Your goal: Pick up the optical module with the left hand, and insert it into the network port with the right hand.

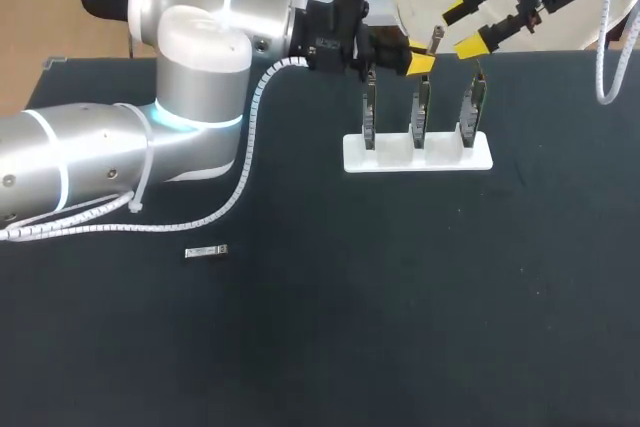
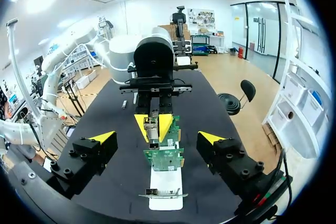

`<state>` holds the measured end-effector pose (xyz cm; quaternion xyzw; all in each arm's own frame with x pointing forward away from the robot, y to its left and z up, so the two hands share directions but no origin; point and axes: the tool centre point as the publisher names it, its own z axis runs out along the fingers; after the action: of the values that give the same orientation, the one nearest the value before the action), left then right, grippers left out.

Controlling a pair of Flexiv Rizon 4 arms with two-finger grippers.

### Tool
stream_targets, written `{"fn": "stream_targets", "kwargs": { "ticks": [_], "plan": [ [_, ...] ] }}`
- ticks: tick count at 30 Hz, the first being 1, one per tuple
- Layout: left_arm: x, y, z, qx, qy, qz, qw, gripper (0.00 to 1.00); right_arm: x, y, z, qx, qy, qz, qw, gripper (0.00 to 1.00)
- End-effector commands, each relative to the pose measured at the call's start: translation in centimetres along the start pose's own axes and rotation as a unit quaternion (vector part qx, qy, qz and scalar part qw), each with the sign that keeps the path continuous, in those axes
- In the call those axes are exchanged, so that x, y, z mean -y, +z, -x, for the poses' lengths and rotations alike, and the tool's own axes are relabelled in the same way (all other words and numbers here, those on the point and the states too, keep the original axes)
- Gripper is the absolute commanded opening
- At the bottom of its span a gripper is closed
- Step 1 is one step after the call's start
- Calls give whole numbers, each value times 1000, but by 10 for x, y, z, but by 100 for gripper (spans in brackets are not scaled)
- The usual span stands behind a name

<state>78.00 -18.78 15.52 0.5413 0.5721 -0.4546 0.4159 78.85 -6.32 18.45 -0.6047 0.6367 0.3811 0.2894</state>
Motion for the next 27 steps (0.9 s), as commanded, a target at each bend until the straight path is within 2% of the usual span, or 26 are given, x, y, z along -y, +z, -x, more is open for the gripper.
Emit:
{"fn": "stream_targets", "kwargs": {
  "ticks": [1, 8, 27],
  "plan": [
    [-3, 1, 1, -2, 0, -3, 1000, 0, 7, 3, 4, -1, -2, 20, 1000, 100],
    [-3, 1, 1, -2, 0, -3, 1000, 0, 2, 11, 11, 8, -3, 18, 1000, 100],
    [-3, 1, 1, -2, 0, -3, 1000, 0, -8, 16, 12, 15, 7, 6, 1000, 100]
  ]
}}
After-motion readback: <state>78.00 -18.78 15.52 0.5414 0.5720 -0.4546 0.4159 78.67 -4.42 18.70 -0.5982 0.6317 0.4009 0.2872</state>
